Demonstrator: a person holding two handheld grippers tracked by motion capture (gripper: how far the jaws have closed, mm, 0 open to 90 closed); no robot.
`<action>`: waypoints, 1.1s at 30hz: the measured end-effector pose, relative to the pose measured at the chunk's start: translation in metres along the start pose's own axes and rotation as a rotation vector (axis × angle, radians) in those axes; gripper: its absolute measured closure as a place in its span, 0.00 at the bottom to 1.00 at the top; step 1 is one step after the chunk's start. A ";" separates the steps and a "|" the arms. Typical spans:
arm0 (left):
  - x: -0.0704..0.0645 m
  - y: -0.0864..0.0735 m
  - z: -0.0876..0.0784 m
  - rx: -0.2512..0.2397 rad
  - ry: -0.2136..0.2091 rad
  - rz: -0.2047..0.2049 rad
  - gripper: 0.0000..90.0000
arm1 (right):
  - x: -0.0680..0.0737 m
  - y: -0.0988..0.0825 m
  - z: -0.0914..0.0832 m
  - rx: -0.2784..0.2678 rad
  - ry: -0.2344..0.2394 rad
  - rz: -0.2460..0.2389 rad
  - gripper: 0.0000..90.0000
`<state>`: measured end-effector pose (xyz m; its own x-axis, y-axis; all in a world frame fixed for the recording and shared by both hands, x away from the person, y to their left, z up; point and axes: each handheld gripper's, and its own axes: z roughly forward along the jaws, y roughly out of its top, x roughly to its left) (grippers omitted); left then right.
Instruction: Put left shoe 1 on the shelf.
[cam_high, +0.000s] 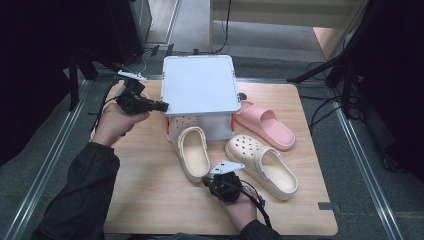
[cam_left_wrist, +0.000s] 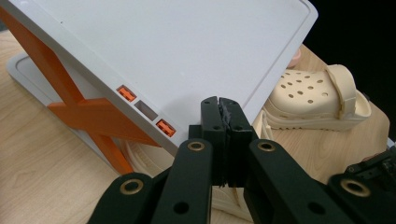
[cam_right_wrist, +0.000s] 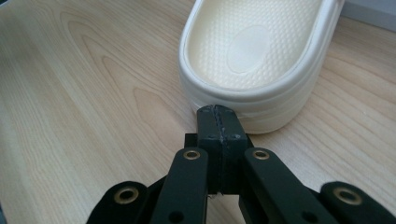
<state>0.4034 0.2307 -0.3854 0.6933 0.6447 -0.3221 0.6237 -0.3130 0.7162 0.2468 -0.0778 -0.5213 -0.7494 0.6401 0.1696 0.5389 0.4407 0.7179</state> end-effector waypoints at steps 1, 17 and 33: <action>0.000 0.000 0.000 -0.001 -0.001 -0.002 1.00 | 0.000 0.001 0.001 -0.002 0.000 -0.003 1.00; -0.001 0.000 0.000 -0.003 0.001 0.000 1.00 | 0.002 0.028 0.012 -0.023 -0.006 -0.003 1.00; 0.000 0.000 0.000 -0.005 -0.001 -0.002 1.00 | -0.025 0.081 0.056 -0.036 0.016 0.017 1.00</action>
<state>0.4034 0.2310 -0.3859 0.6928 0.6443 -0.3240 0.6229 -0.3082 0.7190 0.3301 -0.0230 -0.5049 -0.7465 0.6368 0.1929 0.5378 0.4069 0.7384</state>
